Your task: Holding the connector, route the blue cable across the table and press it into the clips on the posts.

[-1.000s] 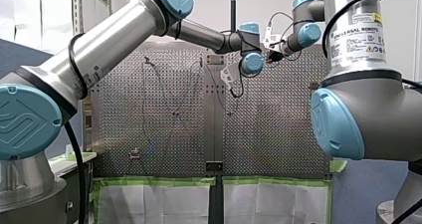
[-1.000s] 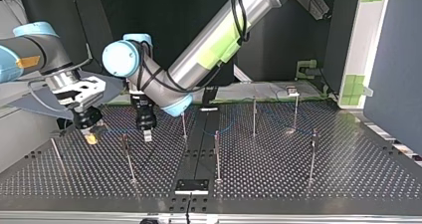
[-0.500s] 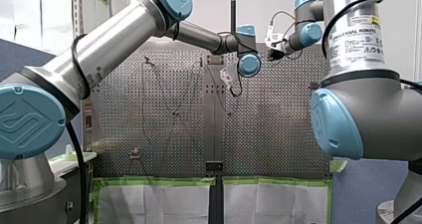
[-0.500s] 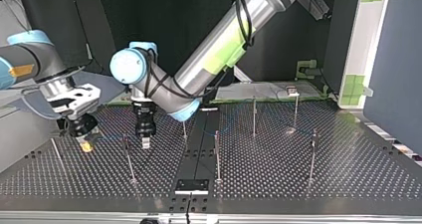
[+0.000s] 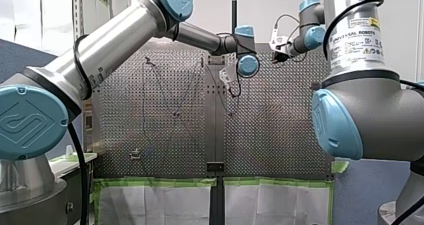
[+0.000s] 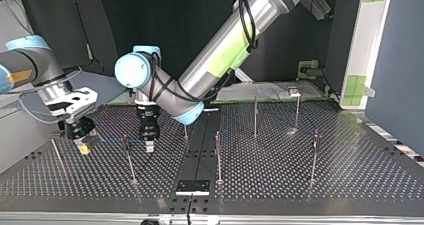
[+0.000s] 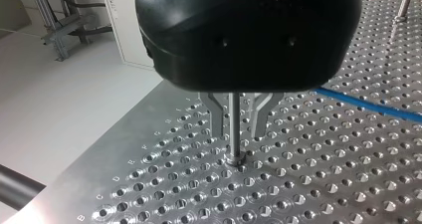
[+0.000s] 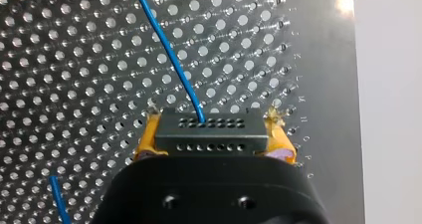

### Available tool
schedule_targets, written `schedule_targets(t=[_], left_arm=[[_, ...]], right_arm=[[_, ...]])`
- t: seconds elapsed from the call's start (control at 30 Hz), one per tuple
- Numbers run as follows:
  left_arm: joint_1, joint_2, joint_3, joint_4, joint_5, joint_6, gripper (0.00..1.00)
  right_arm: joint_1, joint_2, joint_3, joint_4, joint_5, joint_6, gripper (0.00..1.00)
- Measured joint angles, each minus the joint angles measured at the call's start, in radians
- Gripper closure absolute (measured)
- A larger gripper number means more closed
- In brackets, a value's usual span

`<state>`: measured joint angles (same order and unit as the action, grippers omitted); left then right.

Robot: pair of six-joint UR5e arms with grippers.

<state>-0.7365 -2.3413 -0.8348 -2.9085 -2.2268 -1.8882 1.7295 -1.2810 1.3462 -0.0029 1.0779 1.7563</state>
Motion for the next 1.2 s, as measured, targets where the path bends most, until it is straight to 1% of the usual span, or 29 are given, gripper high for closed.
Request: schedule_targets(t=[0.1,0.13,0.2,0.23,0.27,0.3,0.33,0.37,0.4,0.43,0.67,0.9,1.03,1.2], left_arm=[[0.0,0.0,-0.004,0.001,0.001,0.0,0.6],[0.0,0.0,-0.006,0.002,0.002,0.0,0.57],[0.001,0.001,-0.012,0.003,0.003,0.001,0.57],[0.001,0.0,-0.016,0.004,0.003,0.0,0.52],[0.0,0.0,-0.019,0.004,0.003,0.0,0.43],[0.0,0.001,-0.022,0.004,0.003,-0.001,0.43],[0.0,0.001,-0.024,0.001,0.003,-0.002,0.35],[-0.001,0.001,-0.026,-0.002,0.002,-0.003,0.18],[-0.001,0.001,-0.027,-0.006,0.002,-0.004,0.18],[-0.002,0.001,-0.027,-0.013,0.001,-0.005,0.0],[-0.011,0.003,-0.028,-0.06,-0.004,-0.019,0.0],[-0.028,0.009,-0.028,-0.12,-0.015,-0.071,0.0],[-0.042,0.02,-0.028,-0.154,-0.036,-0.089,0.0],[-0.055,0.037,-0.028,-0.196,-0.065,-0.097,0.0]], right_arm=[[-0.007,0.002,-0.003,-0.002,-0.005,0.0,1.0],[-0.01,0.003,-0.004,-0.003,-0.007,0.0,1.0],[-0.015,0.005,-0.006,-0.003,-0.011,0.0,1.0],[-0.016,0.006,-0.006,-0.003,-0.013,-0.001,1.0],[-0.018,0.006,-0.006,-0.003,-0.015,-0.001,1.0],[-0.02,0.006,-0.006,-0.003,-0.016,-0.002,1.0],[-0.021,0.006,-0.006,-0.003,-0.016,-0.002,1.0],[-0.023,0.006,-0.007,-0.003,-0.017,-0.002,1.0],[-0.024,0.007,-0.007,-0.003,-0.017,-0.002,1.0],[-0.024,0.007,-0.007,-0.003,-0.017,-0.003,1.0],[-0.027,0.007,-0.007,-0.003,-0.018,-0.004,1.0],[-0.028,0.008,-0.007,-0.003,-0.018,-0.005,1.0],[-0.028,0.008,-0.007,-0.003,-0.018,-0.006,1.0],[-0.028,0.009,-0.007,-0.003,-0.018,-0.006,1.0]])
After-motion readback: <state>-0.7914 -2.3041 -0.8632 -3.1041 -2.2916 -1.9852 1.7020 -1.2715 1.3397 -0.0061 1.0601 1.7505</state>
